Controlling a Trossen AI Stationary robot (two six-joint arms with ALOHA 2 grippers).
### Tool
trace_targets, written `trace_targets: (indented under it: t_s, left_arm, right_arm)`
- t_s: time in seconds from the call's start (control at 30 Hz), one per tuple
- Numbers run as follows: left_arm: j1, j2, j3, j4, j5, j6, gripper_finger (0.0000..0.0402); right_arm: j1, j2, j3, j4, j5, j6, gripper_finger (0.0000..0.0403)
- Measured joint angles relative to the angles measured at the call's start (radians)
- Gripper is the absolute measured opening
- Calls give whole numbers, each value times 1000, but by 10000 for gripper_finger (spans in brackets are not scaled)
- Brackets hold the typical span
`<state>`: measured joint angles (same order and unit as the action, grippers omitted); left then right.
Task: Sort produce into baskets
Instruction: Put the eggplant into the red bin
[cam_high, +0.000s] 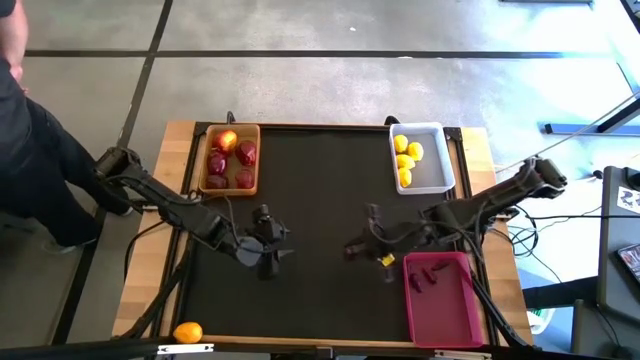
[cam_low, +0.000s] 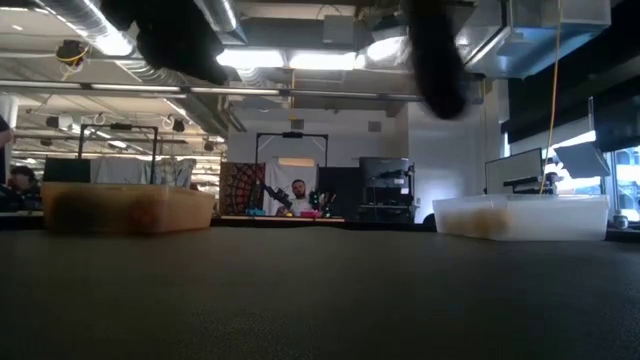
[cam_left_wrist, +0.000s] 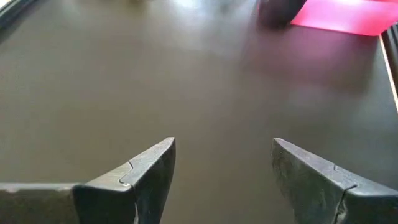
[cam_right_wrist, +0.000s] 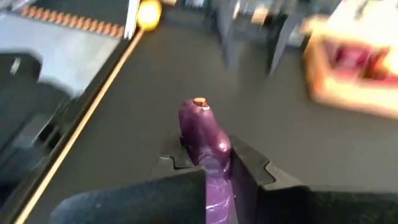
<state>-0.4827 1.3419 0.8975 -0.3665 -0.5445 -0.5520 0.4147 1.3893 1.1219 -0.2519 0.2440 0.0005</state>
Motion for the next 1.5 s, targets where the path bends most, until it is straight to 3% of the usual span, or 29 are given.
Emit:
trace_targets:
  t_s: [0.23, 0.67, 0.9, 1.17, 1.5]
  left_arm:
    - [-3, 3, -27, 42, -15, -11, 257]
    - [-1, 3, -27, 65, -55, 26, 257]
    - [-1, 3, -27, 65, -56, 26, 257]
    - [-1, 3, -27, 65, -56, 26, 257]
    - [-1, 3, -27, 65, -56, 25, 257]
  right_arm:
    - [97, -55, 68, -388, 6, 244, 24]
    - [312, -124, 70, -858, 71, 725, 24]
    - [383, -123, -68, -877, 52, 857, 24]
    - [384, -123, -234, -849, 14, 912, 24]
    - [384, -123, -301, -795, -25, 938, 24]
